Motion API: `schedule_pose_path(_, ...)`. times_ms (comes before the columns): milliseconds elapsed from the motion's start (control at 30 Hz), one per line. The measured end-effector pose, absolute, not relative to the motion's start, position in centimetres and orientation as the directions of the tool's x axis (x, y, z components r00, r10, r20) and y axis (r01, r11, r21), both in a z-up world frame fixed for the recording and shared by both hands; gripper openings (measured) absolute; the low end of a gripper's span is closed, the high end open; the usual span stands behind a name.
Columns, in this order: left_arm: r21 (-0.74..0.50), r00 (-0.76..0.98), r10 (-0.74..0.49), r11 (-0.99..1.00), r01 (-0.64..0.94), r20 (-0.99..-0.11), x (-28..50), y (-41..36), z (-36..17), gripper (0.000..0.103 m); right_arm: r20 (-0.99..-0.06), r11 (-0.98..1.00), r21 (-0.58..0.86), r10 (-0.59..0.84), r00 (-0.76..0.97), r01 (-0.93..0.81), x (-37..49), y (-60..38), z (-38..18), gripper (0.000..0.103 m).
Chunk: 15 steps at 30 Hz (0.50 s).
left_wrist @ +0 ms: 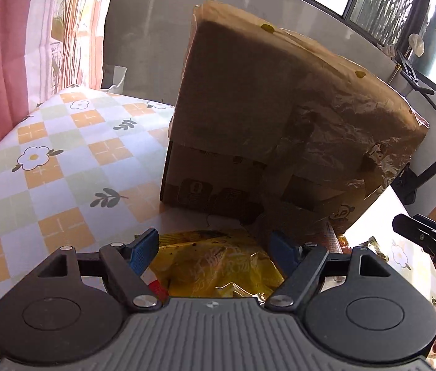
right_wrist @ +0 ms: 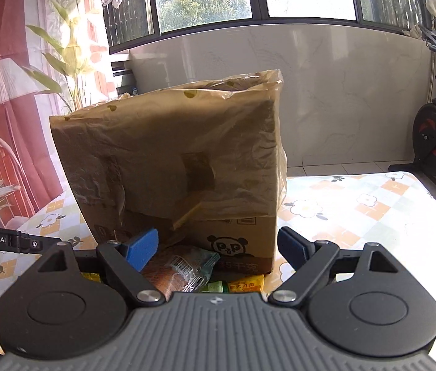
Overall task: Organize snacks
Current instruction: 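Reach the left gripper down to the yellow chip bag and close on it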
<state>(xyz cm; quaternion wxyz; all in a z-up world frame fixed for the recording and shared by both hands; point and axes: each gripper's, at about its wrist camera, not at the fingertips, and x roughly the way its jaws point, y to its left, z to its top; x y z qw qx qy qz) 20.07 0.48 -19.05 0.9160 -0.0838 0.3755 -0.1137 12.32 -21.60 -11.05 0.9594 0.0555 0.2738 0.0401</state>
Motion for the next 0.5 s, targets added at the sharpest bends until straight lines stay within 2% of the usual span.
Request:
schedule_pose_path(267, -0.276, 0.671, -0.269, 0.956, 0.098, -0.691, 20.6, 0.3, -20.7, 0.081, -0.556, 0.989, 0.145, 0.101, 0.825, -0.023, 11.8, -22.4, -12.2, 0.087)
schedule_pose_path(500, -0.300, 0.643, -0.273, 0.951, 0.071, -0.715, 20.3, 0.7, -22.1, 0.091, -0.569, 0.986, 0.162, 0.118, 0.814, -0.029, 12.2, -22.5, -12.7, 0.087)
